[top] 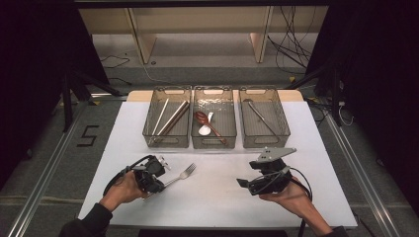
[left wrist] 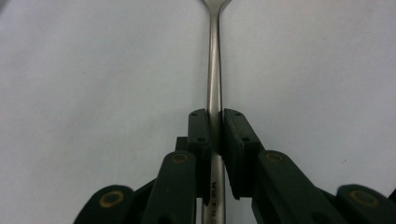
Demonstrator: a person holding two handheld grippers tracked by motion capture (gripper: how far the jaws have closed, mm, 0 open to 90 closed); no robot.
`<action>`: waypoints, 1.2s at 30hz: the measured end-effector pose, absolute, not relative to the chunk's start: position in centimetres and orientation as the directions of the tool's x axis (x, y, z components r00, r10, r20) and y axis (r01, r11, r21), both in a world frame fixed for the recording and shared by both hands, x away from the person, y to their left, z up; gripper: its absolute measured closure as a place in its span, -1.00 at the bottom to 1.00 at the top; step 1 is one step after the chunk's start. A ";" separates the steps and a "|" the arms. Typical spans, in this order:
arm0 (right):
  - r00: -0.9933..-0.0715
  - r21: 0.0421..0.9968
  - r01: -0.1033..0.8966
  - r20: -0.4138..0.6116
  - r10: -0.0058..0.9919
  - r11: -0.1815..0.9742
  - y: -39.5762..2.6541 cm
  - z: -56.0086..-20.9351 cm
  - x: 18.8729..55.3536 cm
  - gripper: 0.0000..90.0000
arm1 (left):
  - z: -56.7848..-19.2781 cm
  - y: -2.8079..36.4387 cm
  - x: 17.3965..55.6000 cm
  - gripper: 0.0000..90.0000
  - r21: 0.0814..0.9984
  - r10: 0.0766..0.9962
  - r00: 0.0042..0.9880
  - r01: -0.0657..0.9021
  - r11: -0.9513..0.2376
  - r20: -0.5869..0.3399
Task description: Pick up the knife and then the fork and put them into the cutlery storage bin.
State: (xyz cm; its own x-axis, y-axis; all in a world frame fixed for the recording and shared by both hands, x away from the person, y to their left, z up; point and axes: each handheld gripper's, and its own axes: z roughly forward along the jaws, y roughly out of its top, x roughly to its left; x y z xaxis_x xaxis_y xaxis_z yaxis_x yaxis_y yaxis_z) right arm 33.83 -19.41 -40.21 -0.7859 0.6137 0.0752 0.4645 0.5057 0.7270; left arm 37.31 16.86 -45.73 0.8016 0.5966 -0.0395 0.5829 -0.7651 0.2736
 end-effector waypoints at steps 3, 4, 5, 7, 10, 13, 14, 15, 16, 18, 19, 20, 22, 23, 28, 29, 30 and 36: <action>-0.786 0.726 0.465 0.075 0.613 0.507 -19.4 -40.2 33.8 -0.38 | -46.0 16.8 37.4 0.80 0.259 0.604 0.796 0.592 -0.763 -0.042; -0.786 0.725 0.466 0.074 0.614 0.508 -19.4 -40.2 33.8 -0.38 | -46.1 16.7 37.5 0.80 0.259 0.607 0.794 0.594 -0.761 -0.037; -0.786 0.723 0.466 0.074 0.614 0.510 -19.3 -40.2 33.8 -0.38 | -46.1 16.7 37.5 0.78 0.251 0.609 0.792 0.598 -0.761 -0.039; -0.787 0.723 0.466 0.075 0.612 0.510 -19.4 -40.3 33.8 -0.38 | -46.2 16.5 37.6 0.76 0.238 0.615 0.787 0.606 -0.759 -0.046; -0.787 0.724 0.465 0.076 0.612 0.509 -19.4 -40.2 33.9 -0.38 | -46.3 16.3 37.6 0.76 0.232 0.625 0.780 0.617 -0.753 -0.045; -0.787 0.724 0.465 0.075 0.613 0.509 -19.4 -40.2 33.8 -0.38 | -46.2 16.2 37.5 0.76 0.225 0.621 0.784 0.610 -0.760 -0.029; -0.787 0.725 0.465 0.075 0.613 0.508 -19.4 -40.2 33.8 -0.37 | -46.2 16.1 37.5 0.77 0.225 0.619 0.785 0.607 -0.762 -0.026; -0.787 0.725 0.465 0.076 0.612 0.508 -19.4 -40.2 33.8 -0.37 | -46.3 16.1 37.4 0.79 0.231 0.619 0.785 0.607 -0.760 -0.026; -0.787 0.724 0.465 0.075 0.612 0.509 -19.3 -40.2 33.8 -0.37 | -46.2 16.2 37.4 0.80 0.230 0.613 0.790 0.601 -0.766 -0.021; -0.789 0.723 0.463 0.073 0.610 0.512 -19.3 -40.2 33.8 -0.37 | -46.2 16.1 37.3 0.81 0.236 0.609 0.793 0.594 -0.769 -0.014; -0.789 0.724 0.463 0.074 0.610 0.512 -19.3 -40.2 33.8 -0.37 | -46.2 16.2 37.3 0.81 0.234 0.603 0.797 0.589 -0.774 -0.011; -0.789 0.724 0.463 0.074 0.610 0.512 -19.2 -40.2 33.8 -0.37 | -46.2 16.2 37.3 0.81 0.238 0.602 0.798 0.587 -0.773 -0.012; -0.789 0.724 0.463 0.074 0.609 0.511 -19.2 -40.2 33.8 -0.37 | -46.2 16.3 37.4 0.81 0.244 0.606 0.795 0.592 -0.768 -0.021; -0.789 0.724 0.463 0.075 0.609 0.511 -19.2 -40.2 33.8 -0.37 | -46.2 16.3 37.4 0.81 0.248 0.607 0.794 0.593 -0.766 -0.022; -0.792 0.724 0.462 0.076 0.606 0.513 -19.2 -40.3 33.9 -0.37 | -45.9 16.2 37.4 0.81 0.264 0.603 0.795 0.597 -0.758 -0.065; -0.792 0.723 0.462 0.076 0.606 0.513 -19.1 -40.3 33.9 -0.37 | -45.8 16.1 37.3 0.81 0.266 0.601 0.797 0.594 -0.759 -0.065; -0.792 0.721 0.463 0.077 0.605 0.515 -19.0 -40.3 33.8 -0.37 | -45.7 16.1 37.3 0.81 0.266 0.599 0.798 0.592 -0.761 -0.064; -0.809 0.715 0.452 0.076 0.584 0.533 -18.2 -40.5 33.7 -0.37 | -44.8 15.3 36.8 0.81 0.283 0.567 0.821 0.562 -0.777 -0.073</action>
